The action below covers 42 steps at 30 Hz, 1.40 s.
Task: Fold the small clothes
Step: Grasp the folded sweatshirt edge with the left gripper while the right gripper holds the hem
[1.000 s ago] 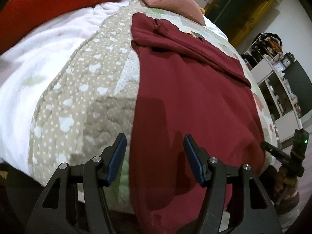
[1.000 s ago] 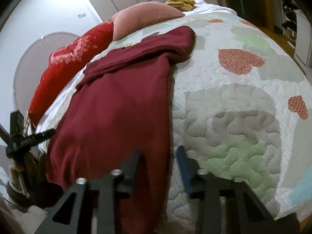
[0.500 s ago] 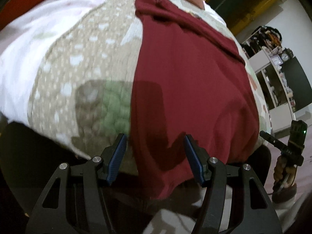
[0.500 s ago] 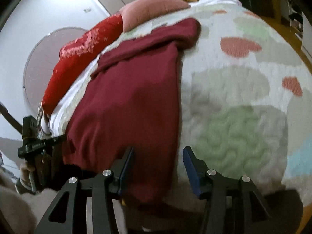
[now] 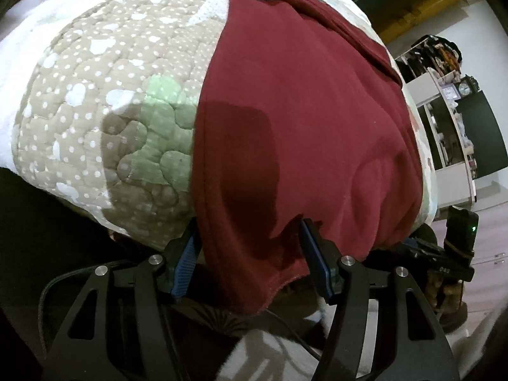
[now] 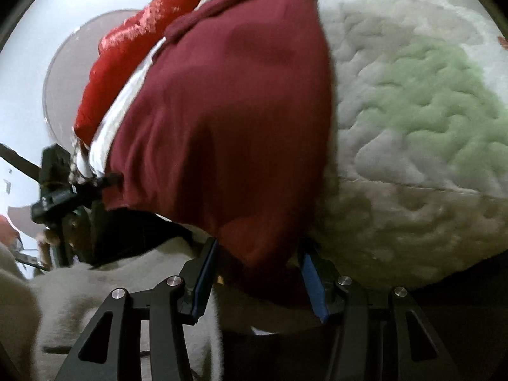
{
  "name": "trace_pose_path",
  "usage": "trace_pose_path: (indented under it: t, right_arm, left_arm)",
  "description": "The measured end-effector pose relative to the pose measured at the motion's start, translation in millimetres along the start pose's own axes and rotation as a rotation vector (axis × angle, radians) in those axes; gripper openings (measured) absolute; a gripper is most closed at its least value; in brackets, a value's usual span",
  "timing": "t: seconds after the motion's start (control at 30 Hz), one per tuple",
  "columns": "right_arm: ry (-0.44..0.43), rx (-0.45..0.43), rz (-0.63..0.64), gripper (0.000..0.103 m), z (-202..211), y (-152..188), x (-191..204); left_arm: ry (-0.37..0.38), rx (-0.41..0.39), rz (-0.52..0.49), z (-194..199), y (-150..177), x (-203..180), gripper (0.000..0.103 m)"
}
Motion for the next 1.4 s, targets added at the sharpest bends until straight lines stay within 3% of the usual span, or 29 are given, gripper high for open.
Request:
trace_pose_path:
  t: [0.13, 0.27, 0.3, 0.33, 0.4, 0.5, 0.67, 0.8, 0.97, 1.17, 1.4]
  right_arm:
    - [-0.054, -0.053, -0.113, 0.048, -6.1, -5.2, -12.7]
    - [-0.054, -0.06, -0.092, 0.019, -9.7, -4.3, -6.2]
    - [-0.064, -0.068, -0.071, 0.013, -6.2, -4.9, -1.6]
    - [-0.069, -0.071, -0.054, 0.011, -2.5, -5.6, 2.0]
    - [-0.109, -0.08, -0.022, 0.01, 8.4, -8.8, 12.3]
    - [-0.195, -0.139, 0.023, 0.009, 35.3, -21.8, 29.7]
    - [-0.305, -0.295, 0.072, 0.009, 80.0, -62.2, 50.5]
    - [-0.29, -0.402, 0.097, 0.009, 96.1, -104.9, 51.3]
    - [-0.258, -0.498, 0.073, 0.009, 101.9, -174.6, 32.4]
    - [-0.196, -0.505, 0.014, 0.009, 83.0, -256.9, 7.0]
    - [-0.154, -0.492, -0.026, 0.009, 61.3, -334.4, -20.8]
  left_arm:
    - [-0.001, 0.024, -0.002, -6.2, -4.9, -0.4, 0.061]
    - [0.021, 0.05, -0.007, -9.8, -4.4, -0.9, 0.06]
    - [0.029, 0.057, -0.013, -9.7, -3.8, -1.9, 0.048]
    - [0.041, 0.068, -0.023, -8.7, -2.8, -2.7, 0.028]
    - [0.056, 0.083, -0.044, -5.0, 0.3, -5.9, 0.016]
    - [0.083, 0.074, -0.07, 11.3, -2.1, -8.6, 0.012]
    - [0.168, -0.012, -0.085, 47.1, -29.5, -18.3, 0.009]
    - [0.221, -0.113, -0.088, 68.9, -76.1, -24.1, 0.009]
    - [0.217, -0.239, -0.122, 79.0, -145.6, -33.1, 0.009]
    - [0.163, -0.3, -0.123, 44.3, -235.4, -51.9, 0.009]
    - [0.083, -0.315, -0.053, -5.2, -322.0, -36.5, 0.008]
Point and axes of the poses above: each gripper's, at about its wrist camera, not at the fingertips, and z roughly against the way its jaws point, x to its left, y to its underside, the point moved 3 cm from there along -z, roughly the way its jaws point, and after that the axes turned 1 degree about y, right-handed, at the moved point
